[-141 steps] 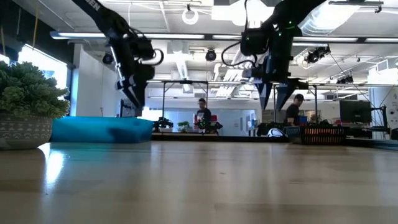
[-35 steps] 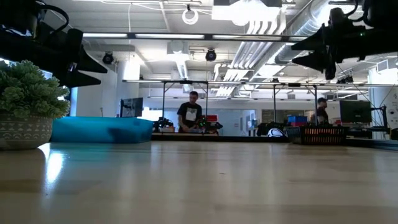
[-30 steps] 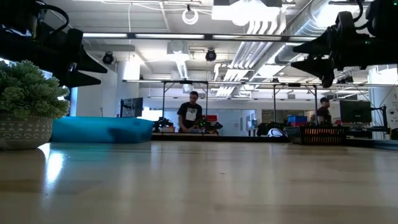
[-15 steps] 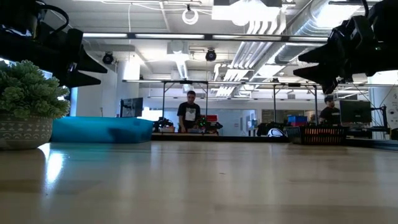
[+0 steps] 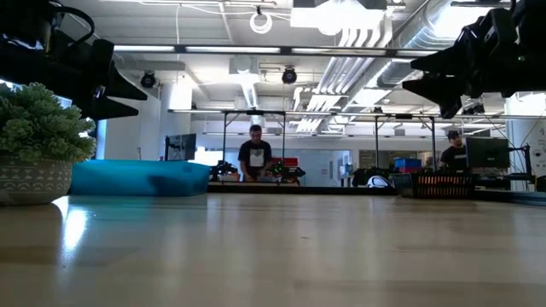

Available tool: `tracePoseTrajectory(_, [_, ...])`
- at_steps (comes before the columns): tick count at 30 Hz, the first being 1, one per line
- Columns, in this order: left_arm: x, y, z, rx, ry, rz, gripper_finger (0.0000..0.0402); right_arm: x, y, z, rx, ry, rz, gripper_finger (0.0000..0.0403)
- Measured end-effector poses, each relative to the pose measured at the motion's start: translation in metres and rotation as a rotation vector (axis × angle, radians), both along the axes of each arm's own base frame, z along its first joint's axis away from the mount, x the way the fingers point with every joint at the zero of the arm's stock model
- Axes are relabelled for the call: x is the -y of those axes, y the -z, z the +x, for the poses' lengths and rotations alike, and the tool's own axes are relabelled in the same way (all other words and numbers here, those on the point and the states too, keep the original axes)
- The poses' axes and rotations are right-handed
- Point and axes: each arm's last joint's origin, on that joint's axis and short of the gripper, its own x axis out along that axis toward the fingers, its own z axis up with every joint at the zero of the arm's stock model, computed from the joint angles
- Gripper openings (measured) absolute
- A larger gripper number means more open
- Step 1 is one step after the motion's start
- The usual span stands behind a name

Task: Sort & place blocks by color
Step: Return to Home Position

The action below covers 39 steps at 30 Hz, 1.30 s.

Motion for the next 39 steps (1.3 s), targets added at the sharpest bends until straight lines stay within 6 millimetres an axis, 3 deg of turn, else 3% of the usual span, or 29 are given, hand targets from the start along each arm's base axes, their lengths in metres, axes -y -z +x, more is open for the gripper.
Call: tracePoseTrajectory(39, [0.0000,-0.0002,0.0000,0.000,0.000,0.000,0.0227,0.0000,0.0040,0.0002,-0.039,-0.002,0.020,0.0210])
